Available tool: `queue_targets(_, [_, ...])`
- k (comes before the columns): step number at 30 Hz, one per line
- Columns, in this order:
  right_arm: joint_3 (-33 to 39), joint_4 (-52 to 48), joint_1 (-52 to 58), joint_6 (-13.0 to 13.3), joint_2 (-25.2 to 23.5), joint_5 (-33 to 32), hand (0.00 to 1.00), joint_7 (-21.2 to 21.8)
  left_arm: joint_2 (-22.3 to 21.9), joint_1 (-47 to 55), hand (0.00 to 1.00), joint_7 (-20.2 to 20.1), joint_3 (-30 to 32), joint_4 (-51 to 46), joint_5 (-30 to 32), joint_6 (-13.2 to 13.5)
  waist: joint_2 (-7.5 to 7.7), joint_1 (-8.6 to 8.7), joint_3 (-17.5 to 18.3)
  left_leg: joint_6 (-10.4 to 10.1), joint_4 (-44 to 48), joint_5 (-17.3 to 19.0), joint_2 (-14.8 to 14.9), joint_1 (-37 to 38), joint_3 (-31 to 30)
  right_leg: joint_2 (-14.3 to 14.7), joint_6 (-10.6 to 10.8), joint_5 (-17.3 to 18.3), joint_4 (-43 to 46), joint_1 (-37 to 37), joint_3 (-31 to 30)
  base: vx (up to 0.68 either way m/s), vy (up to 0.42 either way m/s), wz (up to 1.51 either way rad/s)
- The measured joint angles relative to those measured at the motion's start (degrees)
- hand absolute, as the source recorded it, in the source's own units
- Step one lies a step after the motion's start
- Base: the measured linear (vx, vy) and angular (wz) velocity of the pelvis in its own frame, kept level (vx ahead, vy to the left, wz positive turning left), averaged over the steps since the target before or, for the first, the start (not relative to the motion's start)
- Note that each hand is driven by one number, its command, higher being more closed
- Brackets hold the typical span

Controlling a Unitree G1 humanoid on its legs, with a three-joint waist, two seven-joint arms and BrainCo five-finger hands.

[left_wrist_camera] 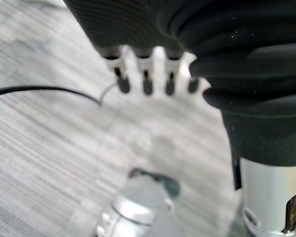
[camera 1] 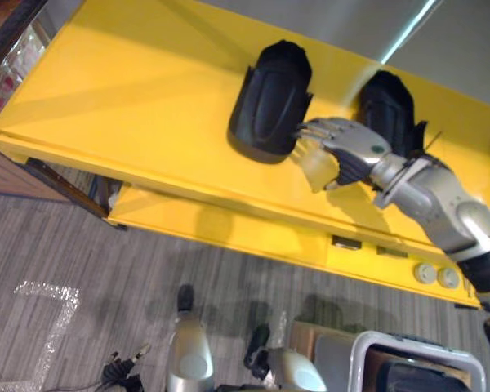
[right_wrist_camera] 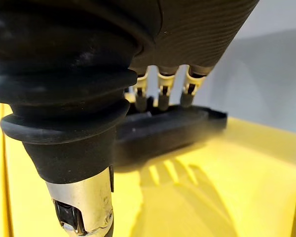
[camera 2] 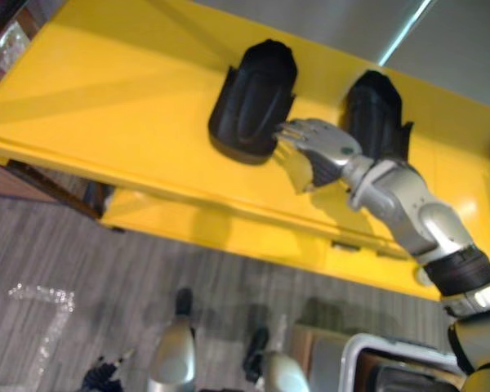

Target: Walk over and take plastic housings, then place them on the shelf

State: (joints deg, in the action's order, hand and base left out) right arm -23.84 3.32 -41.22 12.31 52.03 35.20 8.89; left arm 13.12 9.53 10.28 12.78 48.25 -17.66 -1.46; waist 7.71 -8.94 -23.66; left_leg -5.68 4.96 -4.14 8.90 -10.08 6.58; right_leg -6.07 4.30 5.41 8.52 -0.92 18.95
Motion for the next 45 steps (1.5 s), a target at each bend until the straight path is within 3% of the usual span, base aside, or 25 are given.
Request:
queue_targets(6, [-1.9, 2.4, -2.5, -0.1, -0.1, 1.9, 0.0, 1.1, -0.1, 0.0, 0.0, -0.3, 0.0, -0.6, 0.0, -0.7, -1.21, -0.2, -0.8, 0.1, 0.5, 0.1, 0.1, -0.4, -0.3, 0.0, -0.2, 0.7, 0.9, 0.4, 0.1, 0.0, 0.0, 0.0])
queue_targets(16, [-2.9, 4.9, -5.5, 0.2, -0.5, 4.1, 0.0, 2.5, -0.2, 0.0, 0.0, -0.3, -0.1, -2.5, -0.4, -1.8, -1.28, -1.33, -1.5, 0.1, 1.5, 0.1, 0.1, -1.3, -0.7, -0.1, -0.2, 0.8, 1.6, 1.0, 0.3, 0.0, 0.001, 0.01])
queue_targets(28, [-4.0, 5.6, -7.1, 0.1, -1.4, 6.2, 0.0, 4.1, -0.2, 0.0, 0.0, -0.4, -0.1, -2.6, -0.4, -2.5, -1.3, -1.47, -1.5, 0.0, 1.6, 0.0, -0.6, -1.9, -1.3, -0.9, -0.1, 1.6, 2.9, 1.6, 1.1, -0.01, 0.003, 0.03])
queue_targets(45, [-3.9, 8.3, -7.6, 0.1, -1.4, 8.4, 0.0, 9.9, -0.2, 0.0, 0.0, -0.4, -0.1, -3.4, -0.4, -2.8, -1.28, -1.45, -1.5, 0.2, 1.5, 0.1, -0.5, -1.2, -1.2, -0.9, -0.1, 1.6, 2.9, 1.0, 1.1, 0.0, 0.0, 0.0])
